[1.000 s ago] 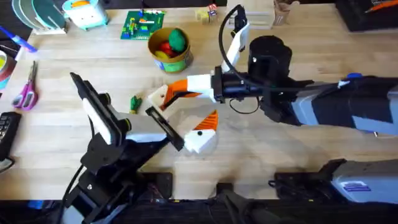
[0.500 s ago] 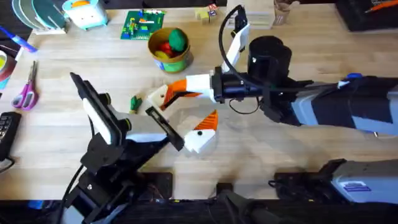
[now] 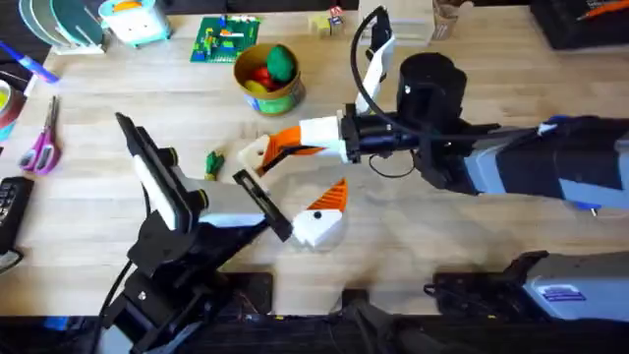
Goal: Pick up the gripper from the table and insert it into the empty holder that is missing its gripper. Then pick up a screw, insert it into the mounting hole, and use the screwdriver to tighten it. Finally, clean up the table by picking up the vegetable and placing it into the bucket.
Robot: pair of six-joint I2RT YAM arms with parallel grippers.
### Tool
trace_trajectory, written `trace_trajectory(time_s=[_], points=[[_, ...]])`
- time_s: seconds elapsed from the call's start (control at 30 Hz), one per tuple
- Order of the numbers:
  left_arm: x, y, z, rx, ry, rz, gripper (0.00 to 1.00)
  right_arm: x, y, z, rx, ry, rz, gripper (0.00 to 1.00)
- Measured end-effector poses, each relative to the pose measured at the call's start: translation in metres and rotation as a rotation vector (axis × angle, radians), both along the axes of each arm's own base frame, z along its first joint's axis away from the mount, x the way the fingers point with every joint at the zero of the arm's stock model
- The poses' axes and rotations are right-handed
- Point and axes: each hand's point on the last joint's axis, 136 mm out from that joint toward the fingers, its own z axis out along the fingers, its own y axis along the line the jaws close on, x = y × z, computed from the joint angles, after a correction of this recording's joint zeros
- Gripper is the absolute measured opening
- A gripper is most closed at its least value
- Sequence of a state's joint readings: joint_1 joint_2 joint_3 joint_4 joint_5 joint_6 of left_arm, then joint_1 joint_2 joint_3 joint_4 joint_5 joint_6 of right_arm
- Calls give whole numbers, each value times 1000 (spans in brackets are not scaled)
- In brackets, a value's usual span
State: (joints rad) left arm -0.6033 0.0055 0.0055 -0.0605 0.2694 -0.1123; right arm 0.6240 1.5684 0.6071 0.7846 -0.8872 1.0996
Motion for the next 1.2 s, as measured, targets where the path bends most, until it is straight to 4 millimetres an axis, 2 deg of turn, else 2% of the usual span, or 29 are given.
trace_trajectory(time_s=[0.33,0.6,1.2], points=[[-4,-4,1,1,-7,-34,993,-4,-5,2,15,19,44,144],[-11,-9,1,0,-9,-81,993,-10,-7,3,23,34,84,263],[-28,-20,3,4,-27,-193,993,-18,-19,8,50,85,170,370]])
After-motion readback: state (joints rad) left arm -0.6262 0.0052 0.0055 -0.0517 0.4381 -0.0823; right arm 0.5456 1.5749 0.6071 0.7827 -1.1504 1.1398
